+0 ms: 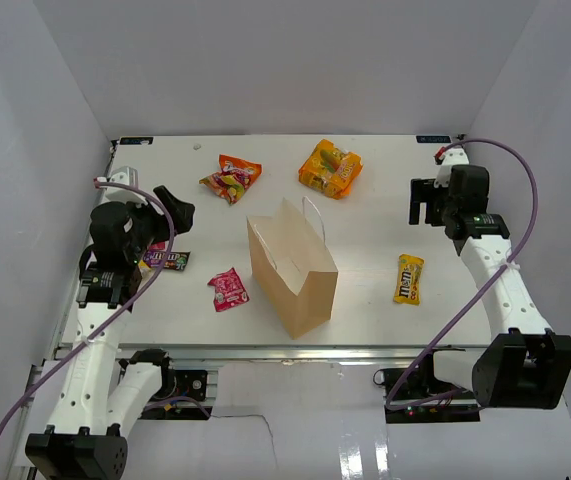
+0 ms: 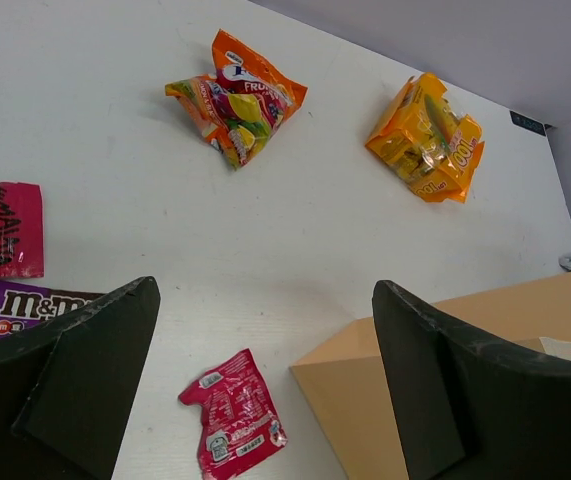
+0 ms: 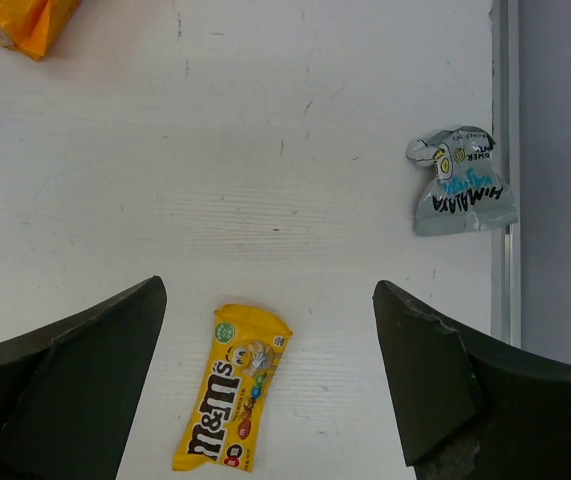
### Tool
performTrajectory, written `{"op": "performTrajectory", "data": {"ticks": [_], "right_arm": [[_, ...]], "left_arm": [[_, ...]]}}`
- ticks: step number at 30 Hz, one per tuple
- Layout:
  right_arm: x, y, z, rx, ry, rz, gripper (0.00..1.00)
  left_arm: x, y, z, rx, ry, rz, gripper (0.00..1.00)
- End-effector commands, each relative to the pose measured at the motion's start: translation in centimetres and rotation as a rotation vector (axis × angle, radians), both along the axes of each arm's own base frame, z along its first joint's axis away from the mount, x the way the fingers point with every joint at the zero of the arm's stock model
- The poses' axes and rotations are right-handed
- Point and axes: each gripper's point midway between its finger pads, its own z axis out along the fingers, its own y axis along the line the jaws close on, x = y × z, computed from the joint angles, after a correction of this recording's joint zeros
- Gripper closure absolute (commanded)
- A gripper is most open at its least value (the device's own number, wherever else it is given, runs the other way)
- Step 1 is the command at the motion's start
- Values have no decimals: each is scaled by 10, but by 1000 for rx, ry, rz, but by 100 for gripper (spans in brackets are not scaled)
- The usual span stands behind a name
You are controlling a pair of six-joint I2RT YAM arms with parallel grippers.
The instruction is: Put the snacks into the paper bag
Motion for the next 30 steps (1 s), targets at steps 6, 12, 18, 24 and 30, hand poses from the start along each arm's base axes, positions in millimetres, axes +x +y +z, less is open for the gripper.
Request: {"op": "performTrajectory", "data": {"ticks": [6, 12, 18, 24, 30], "right_arm": [[11, 41, 41, 1, -118, 328, 10], [-26, 91, 12, -49, -20, 804, 10], [-35, 106, -3, 40, -6, 877, 10], [-34, 110, -7, 78, -11, 894, 8], [-30, 105, -8, 79, -13, 883, 7]], "left_arm": [[5, -6, -27, -75, 122, 11, 2], [49, -4, -51, -198, 280, 125, 2], [125, -9, -106, -328, 488, 244, 2], [207, -10, -151, -387, 501, 257, 9], [273, -20, -150, -425, 292, 154, 13]]}}
